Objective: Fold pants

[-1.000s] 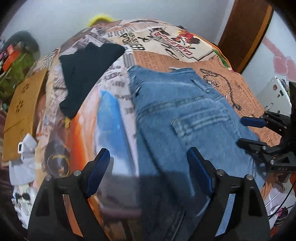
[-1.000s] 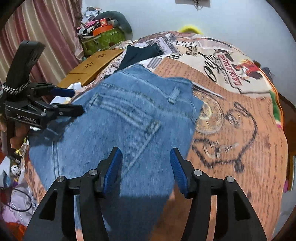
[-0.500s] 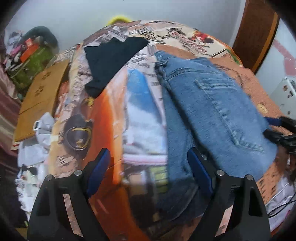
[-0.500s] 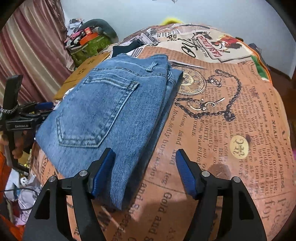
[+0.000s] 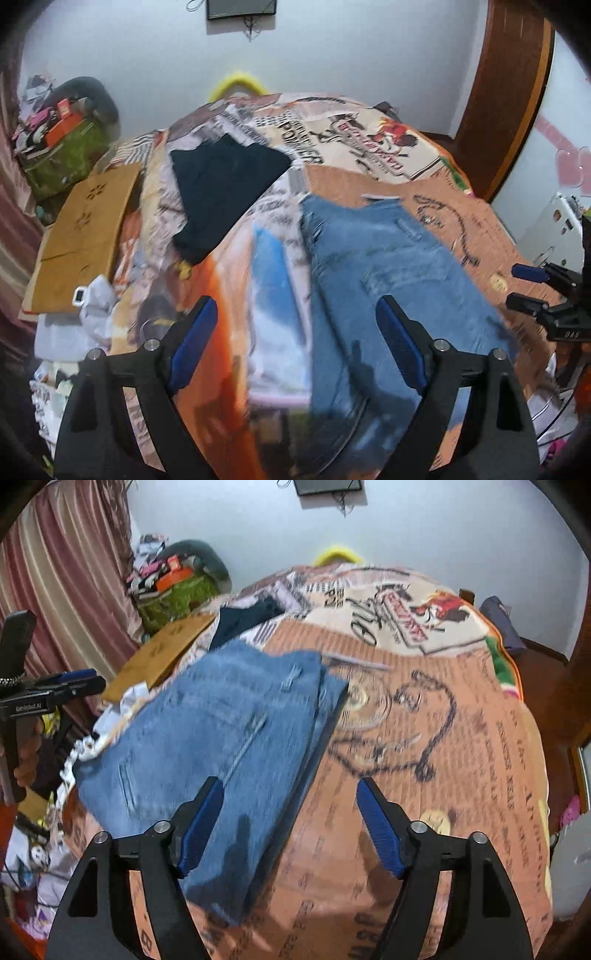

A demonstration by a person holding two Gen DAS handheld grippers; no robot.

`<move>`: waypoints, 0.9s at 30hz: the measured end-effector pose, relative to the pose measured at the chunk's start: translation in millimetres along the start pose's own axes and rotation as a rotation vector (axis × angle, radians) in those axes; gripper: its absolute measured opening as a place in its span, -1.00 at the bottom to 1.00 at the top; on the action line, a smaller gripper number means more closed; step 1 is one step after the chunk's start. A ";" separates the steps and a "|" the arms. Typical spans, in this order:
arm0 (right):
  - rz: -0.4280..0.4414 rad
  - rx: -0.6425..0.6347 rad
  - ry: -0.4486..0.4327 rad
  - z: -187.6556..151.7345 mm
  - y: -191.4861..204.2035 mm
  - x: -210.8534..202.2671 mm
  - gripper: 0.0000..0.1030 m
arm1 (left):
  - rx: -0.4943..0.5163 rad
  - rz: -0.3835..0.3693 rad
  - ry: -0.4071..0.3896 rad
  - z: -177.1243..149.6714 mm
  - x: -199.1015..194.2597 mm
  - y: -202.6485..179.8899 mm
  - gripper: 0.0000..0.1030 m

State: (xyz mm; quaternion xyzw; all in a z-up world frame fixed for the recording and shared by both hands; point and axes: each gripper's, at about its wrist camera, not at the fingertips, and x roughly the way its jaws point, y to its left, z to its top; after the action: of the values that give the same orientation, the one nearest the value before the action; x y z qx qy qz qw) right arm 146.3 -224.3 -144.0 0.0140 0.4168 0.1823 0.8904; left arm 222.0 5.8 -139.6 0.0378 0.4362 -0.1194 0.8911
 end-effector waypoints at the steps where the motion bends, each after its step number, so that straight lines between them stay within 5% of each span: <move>1: 0.003 0.006 -0.008 3.0 -0.8 1.4 0.51 | 0.001 -0.013 0.006 6.0 5.8 -3.3 0.76; 5: 0.043 0.063 0.002 10.5 -9.5 19.9 0.60 | -0.006 -0.072 0.081 19.3 40.2 -15.9 0.81; 11: 0.137 0.154 0.129 9.0 -24.1 67.3 0.60 | -0.064 -0.151 0.277 19.3 103.6 -18.9 0.81; 15: 0.265 0.227 0.208 9.7 -31.0 92.6 0.62 | -0.156 -0.281 0.386 21.2 130.8 -8.8 0.82; 22: 0.362 0.254 0.235 23.3 -27.8 116.0 0.64 | -0.151 -0.360 0.435 31.9 151.6 -16.2 0.71; 27: 0.392 0.307 0.240 27.6 -31.4 114.0 0.10 | -0.156 -0.386 0.407 36.8 151.4 -17.9 0.39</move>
State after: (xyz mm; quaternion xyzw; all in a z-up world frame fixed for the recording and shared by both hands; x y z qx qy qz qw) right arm 243.6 -211.7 -215.5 0.2075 0.5313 0.2862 0.7699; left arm 335.3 -45.1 -235.3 -0.0913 0.6130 -0.2428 0.7463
